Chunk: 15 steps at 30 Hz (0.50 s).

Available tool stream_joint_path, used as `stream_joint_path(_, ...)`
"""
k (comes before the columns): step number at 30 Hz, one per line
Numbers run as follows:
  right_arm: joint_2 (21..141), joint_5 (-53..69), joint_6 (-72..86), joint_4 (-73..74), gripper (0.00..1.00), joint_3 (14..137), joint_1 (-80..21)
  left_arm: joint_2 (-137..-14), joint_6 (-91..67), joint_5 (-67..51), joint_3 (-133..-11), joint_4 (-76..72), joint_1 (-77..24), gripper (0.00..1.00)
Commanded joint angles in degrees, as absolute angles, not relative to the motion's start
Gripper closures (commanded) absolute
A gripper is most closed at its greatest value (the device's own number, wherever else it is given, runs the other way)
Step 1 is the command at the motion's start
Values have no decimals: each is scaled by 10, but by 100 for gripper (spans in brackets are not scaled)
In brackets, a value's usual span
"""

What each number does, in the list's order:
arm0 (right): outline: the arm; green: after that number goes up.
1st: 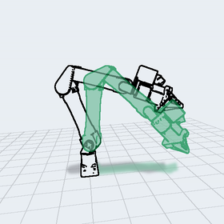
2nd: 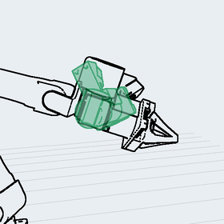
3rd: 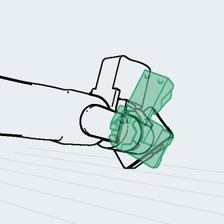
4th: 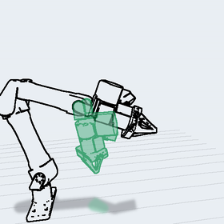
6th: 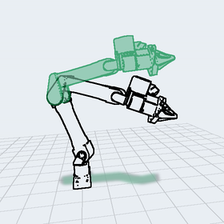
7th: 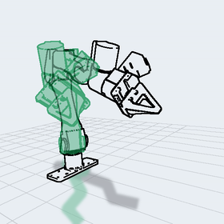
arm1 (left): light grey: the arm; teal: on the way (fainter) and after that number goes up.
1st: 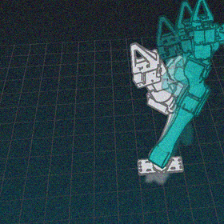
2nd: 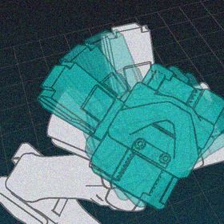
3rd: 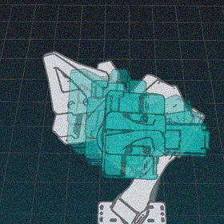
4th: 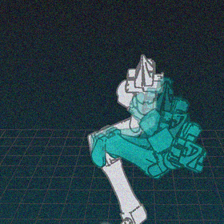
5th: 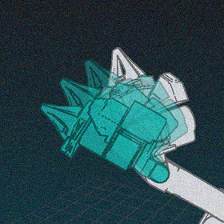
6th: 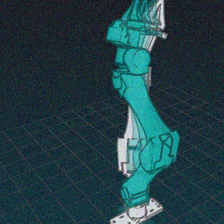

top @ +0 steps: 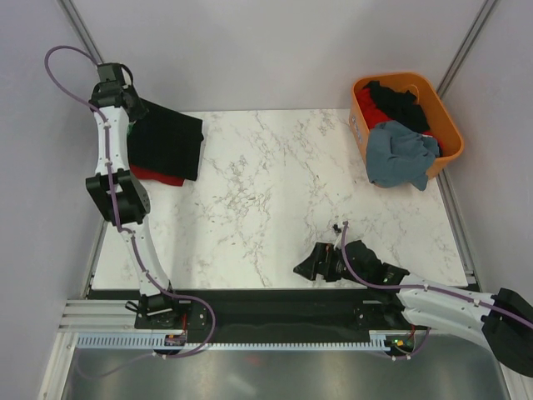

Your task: Fold and stack the t-shirts

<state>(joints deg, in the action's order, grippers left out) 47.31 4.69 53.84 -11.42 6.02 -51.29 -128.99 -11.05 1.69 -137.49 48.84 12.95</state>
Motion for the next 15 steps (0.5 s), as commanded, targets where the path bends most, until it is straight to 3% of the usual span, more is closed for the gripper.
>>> stream_joint_path(1, 485, 47, 540, -142, 3, 64, -510, -1305, -113, 33, -1411, 437, 149, 98)
stream_joint_path(15, 528, 39, 544, -144, 3, 79, -504, -1426, -125, -29, -1461, 388, 213, 98)
